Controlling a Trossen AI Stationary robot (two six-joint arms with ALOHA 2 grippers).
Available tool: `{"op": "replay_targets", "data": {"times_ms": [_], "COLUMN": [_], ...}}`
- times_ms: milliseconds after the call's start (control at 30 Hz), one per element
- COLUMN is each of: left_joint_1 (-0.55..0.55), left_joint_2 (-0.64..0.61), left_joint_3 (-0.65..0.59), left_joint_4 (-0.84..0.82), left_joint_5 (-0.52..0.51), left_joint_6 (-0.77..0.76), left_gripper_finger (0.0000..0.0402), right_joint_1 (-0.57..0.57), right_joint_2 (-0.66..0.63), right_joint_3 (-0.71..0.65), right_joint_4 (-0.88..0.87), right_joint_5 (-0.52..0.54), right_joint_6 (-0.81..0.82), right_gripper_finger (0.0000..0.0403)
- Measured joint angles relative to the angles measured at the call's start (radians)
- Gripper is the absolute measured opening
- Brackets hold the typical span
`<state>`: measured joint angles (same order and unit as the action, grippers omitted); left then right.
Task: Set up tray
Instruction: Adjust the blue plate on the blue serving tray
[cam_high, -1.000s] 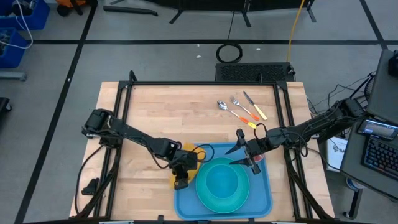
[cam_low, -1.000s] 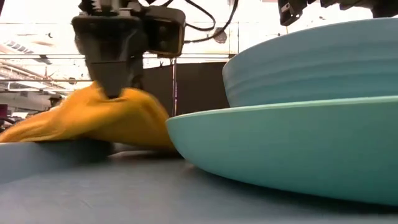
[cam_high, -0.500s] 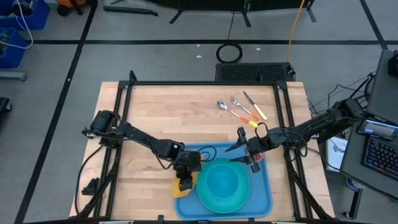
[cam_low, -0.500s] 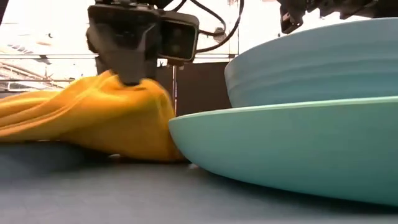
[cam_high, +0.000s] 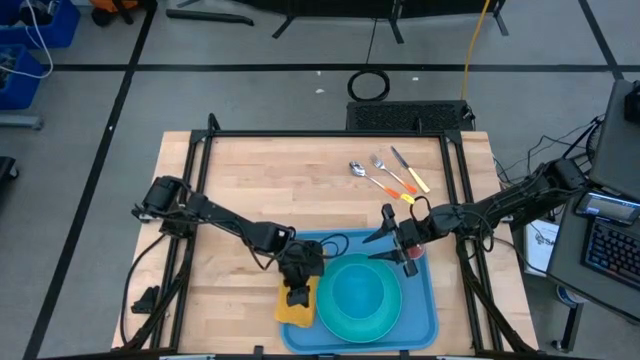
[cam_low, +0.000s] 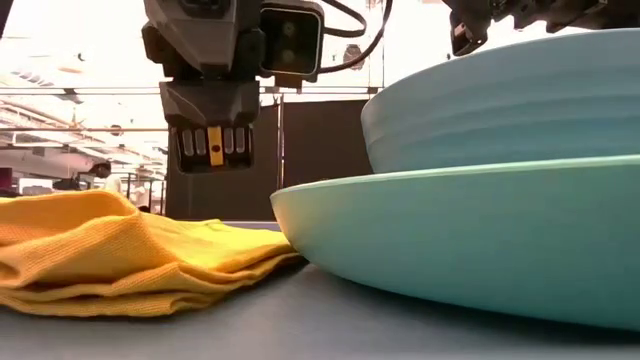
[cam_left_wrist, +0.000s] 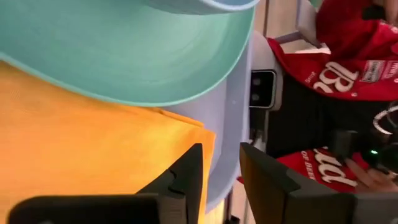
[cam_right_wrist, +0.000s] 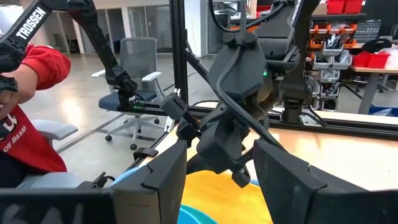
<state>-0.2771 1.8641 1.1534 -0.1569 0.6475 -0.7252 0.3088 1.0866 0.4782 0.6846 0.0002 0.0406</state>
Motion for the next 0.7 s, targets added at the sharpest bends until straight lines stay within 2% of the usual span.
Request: {"op": "replay_targets", "data": {"times_ms": [167,333,433,567,700], "left_joint_1": [-0.001,-0.007,-0.009,-0.021,-0.033], "left_joint_2": [-0.005,-0.061,-0.110,-0.180,-0.230], "left_joint_3": [0.000,0.000,0.000,0.000,0.000], "left_joint_4": [0.002,0.002,0.000,-0.021,-0.051], "left_joint_5": [-0.044,-0.183,-0.272,-0.429,-0.586], "left_joint_6": [0.018,0.099,0.166,0.270,0.344], "left_gripper_finger": [0.0115,0.0102,0.0094,0.0093,0.0093], "right_joint_1": [0.000,0.000,0.001,0.013,0.052], "right_joint_2": [0.000,0.000,0.000,0.000,0.000], "right_joint_3": [0.000,0.000,0.001,0.056,0.157], "right_joint_4": [0.000,-0.026,-0.069,-0.212,-0.412], "right_joint_5": [0.003,0.008,0.058,0.123,0.232], "right_joint_6": [0.024,0.082,0.087,0.086,0.097], "right_gripper_finger": [0.0178,0.0178,0.0178,0.0178,0.0178]}}
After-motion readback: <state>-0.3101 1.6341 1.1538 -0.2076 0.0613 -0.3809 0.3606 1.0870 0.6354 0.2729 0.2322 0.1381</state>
